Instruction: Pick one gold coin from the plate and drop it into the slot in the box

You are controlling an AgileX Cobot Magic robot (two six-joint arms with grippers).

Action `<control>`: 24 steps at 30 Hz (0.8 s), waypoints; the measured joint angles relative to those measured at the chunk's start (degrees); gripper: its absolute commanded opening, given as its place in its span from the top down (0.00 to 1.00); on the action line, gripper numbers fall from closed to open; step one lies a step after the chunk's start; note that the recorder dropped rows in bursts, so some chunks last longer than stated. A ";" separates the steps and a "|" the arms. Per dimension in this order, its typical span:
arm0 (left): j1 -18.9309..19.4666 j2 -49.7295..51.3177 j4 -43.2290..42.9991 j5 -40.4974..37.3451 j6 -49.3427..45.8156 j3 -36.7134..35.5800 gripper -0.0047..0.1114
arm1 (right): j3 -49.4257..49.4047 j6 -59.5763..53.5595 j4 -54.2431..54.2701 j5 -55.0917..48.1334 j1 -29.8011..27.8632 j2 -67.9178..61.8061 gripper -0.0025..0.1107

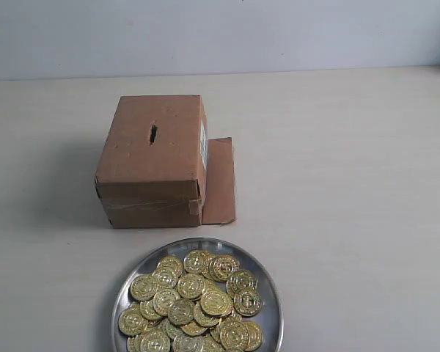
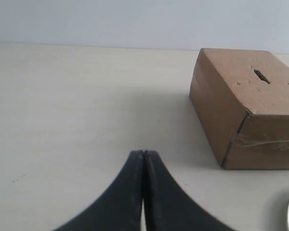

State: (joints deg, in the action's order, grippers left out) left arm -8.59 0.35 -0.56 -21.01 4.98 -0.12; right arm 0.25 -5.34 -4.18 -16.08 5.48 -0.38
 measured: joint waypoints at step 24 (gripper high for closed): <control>0.00 0.00 0.00 0.00 0.00 0.00 0.95 | 0.00 0.00 -0.12 3.51 0.00 0.00 0.98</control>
State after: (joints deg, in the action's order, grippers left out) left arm -8.59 0.35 -0.56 -21.01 4.98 -0.12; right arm 0.25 -5.34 -4.30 -12.57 5.48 -0.38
